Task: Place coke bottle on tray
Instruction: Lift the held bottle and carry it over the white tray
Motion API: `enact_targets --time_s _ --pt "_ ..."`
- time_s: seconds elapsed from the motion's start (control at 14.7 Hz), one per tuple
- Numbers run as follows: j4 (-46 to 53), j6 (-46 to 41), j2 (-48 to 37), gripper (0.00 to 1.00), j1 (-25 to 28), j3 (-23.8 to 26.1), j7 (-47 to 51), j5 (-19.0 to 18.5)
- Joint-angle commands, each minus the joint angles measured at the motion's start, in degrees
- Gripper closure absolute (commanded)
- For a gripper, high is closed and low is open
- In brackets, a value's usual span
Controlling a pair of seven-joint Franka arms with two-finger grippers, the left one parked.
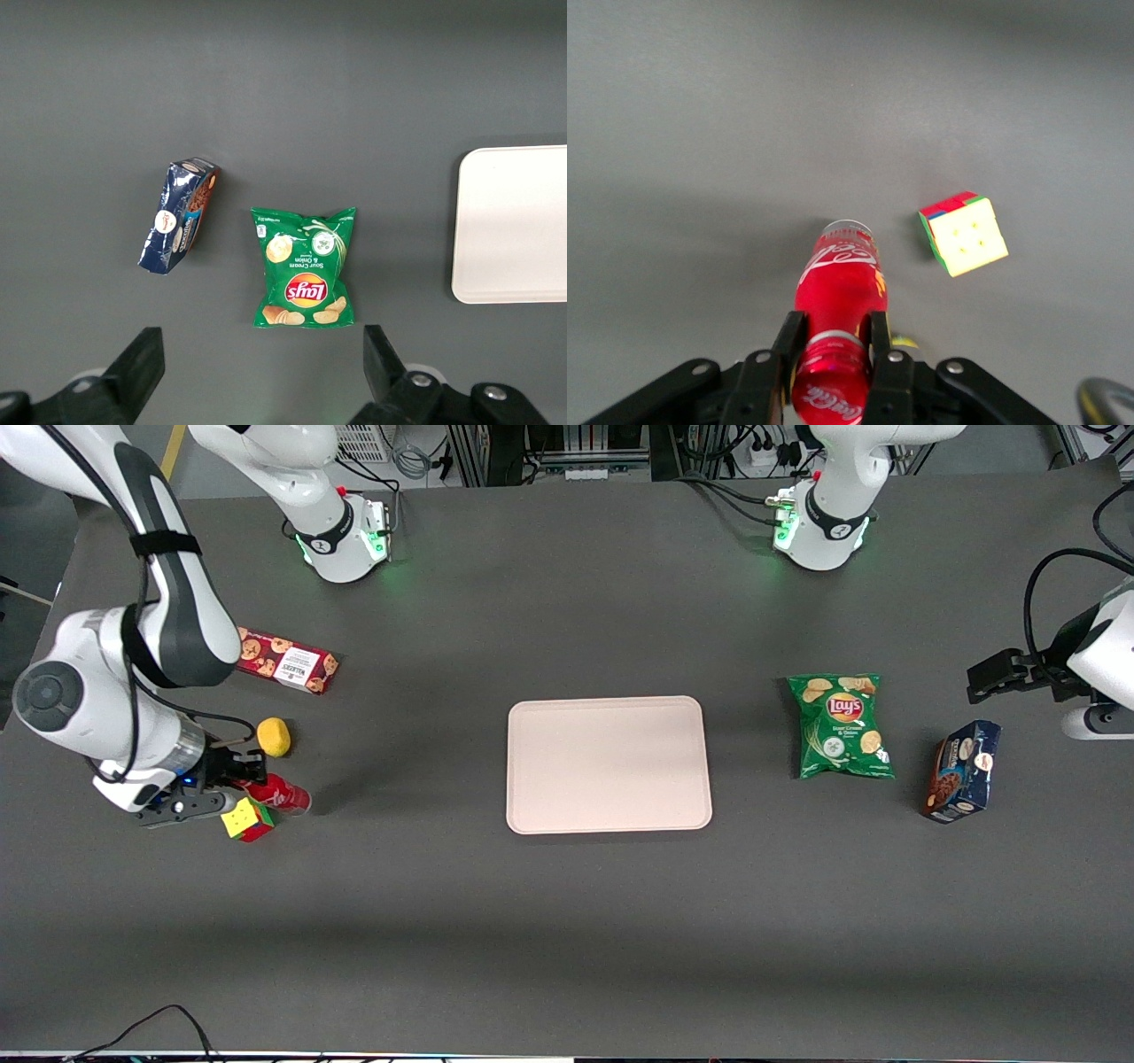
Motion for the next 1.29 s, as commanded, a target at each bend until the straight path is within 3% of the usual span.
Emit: enact_targets --time_s 0.0,0.27,0.48,1.02,1.22 --pt "5.90 -10.24 -4.42 1.00 0.46 1.90 0.37 0.14" --pt "13.45 -19.12 -6.63 1.00 0.63 7.26 7.12 4.53" --pt "18.99 -21.51 -5.40 1.00 1.07 13.06 16.25 4.63" --pt "29.54 -22.22 6.36 1.00 16.08 13.95 39.90 3.22" --pt "32.96 -21.69 12.51 1.00 21.97 13.95 48.24 -0.99"
